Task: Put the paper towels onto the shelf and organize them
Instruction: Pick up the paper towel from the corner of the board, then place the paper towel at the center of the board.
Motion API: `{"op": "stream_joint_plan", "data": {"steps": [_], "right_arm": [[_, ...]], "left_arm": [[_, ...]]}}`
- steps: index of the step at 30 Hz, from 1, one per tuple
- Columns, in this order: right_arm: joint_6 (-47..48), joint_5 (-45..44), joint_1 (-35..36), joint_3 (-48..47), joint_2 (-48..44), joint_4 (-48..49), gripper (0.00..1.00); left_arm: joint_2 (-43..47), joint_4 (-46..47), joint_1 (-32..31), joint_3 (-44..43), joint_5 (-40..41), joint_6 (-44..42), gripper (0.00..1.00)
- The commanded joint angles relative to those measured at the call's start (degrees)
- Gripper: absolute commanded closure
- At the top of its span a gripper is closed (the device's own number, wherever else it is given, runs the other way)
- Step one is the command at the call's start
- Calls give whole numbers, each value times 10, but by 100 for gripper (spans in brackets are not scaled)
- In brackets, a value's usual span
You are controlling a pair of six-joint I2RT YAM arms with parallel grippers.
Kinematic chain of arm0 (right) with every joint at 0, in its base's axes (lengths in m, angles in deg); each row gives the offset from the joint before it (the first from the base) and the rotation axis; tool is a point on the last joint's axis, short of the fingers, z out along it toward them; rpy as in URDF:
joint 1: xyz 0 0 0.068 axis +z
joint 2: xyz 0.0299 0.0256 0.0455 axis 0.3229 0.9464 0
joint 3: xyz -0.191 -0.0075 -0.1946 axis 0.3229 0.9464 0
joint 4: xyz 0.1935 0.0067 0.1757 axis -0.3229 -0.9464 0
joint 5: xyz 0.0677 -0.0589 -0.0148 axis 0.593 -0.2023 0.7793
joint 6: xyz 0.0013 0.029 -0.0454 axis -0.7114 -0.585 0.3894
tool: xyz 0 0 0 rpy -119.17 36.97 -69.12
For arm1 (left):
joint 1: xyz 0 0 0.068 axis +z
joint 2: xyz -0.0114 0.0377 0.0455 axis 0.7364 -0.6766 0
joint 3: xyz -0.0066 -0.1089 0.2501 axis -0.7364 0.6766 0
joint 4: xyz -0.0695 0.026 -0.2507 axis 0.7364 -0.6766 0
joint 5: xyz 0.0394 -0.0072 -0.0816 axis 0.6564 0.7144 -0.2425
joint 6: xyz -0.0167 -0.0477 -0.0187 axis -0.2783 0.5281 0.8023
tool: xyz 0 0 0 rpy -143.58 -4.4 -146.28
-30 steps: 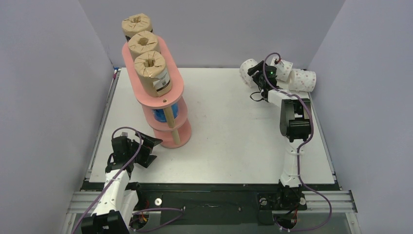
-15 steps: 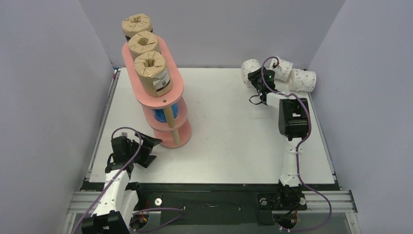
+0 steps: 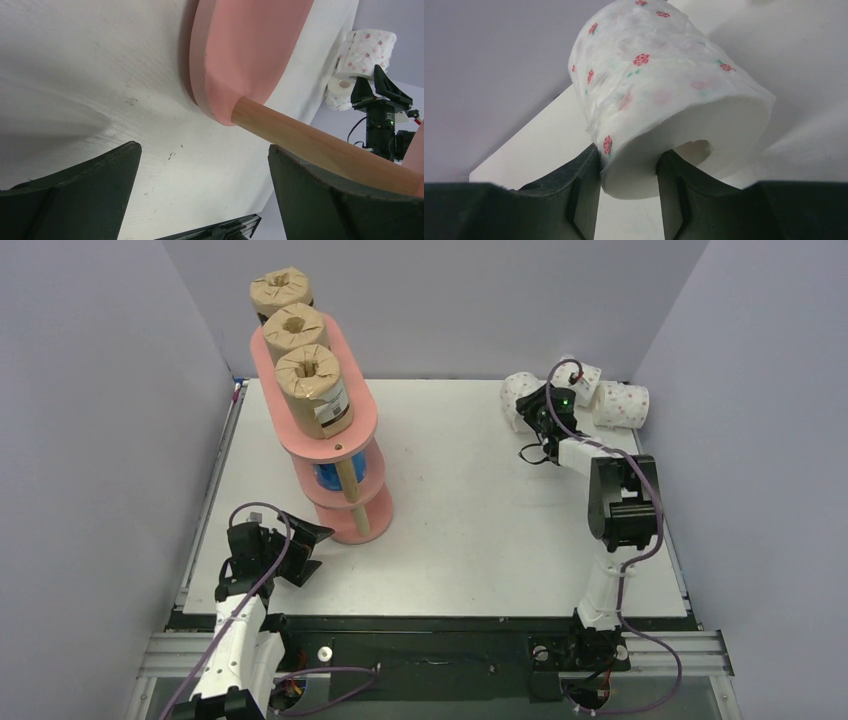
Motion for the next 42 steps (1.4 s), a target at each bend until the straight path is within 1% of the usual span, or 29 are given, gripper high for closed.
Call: {"op": "stream_joint_plan", "data": {"steps": [1,5,6,7,8,11,12,15,16,17,18,19,20,21,22,23,27,29,33,38,42], "right_arm": [[19,-34,19,40,-131,13,82],[22,-73,50,125,-235,-17,84],[27,-79,67,151,-274,-35,84],[43,-93,76,171,-292,-48,84],[55,-102,101,177,-327,-85,84],[113,-141,157,182,-383,-181,85],[123,-159,184,181,-409,-235,85],[169,-177,239,170,-464,-326,85],[178,-174,248,166,-472,-371,85],[199,-171,268,152,-484,-394,85],[210,-171,279,142,-487,-452,85],[231,-175,306,118,-487,-480,85],[253,-191,320,106,-485,-538,84],[261,-202,352,84,-482,-566,84],[272,-228,368,76,-480,-609,84],[277,-238,395,66,-478,-637,84],[298,-258,455,47,-460,-697,83],[310,-285,478,33,-435,-724,83],[336,-300,517,14,-375,-756,83],[354,-281,534,15,-317,-749,82],[362,-259,538,16,-297,-736,81]], "left_arm": [[17,-10,3,-28,-21,-8,1],[31,-16,1,-31,-30,-5,1],[33,-16,0,-31,-32,-3,1],[35,-17,0,-32,-35,-3,1],[37,-18,-1,-33,-35,-2,1],[41,-25,-2,-40,-36,-4,1],[43,-28,-3,-41,-36,-5,1],[44,-29,-3,-45,-38,-5,1],[45,-31,-4,-46,-39,-6,0],[46,-32,-3,-47,-39,-7,0],[46,-33,-3,-48,-40,-7,1],[45,-33,-2,-48,-40,-6,1],[45,-30,-2,-48,-40,-4,1],[43,-28,-1,-47,-40,-1,1],[43,-23,0,-46,-41,1,1],[43,-17,1,-46,-41,6,1],[47,-10,3,-43,-40,17,1],[51,-10,4,-43,-38,18,1],[54,-13,4,-40,-37,19,1],[60,-18,6,-35,-36,18,0],[63,-24,6,-31,-35,12,1]]}}
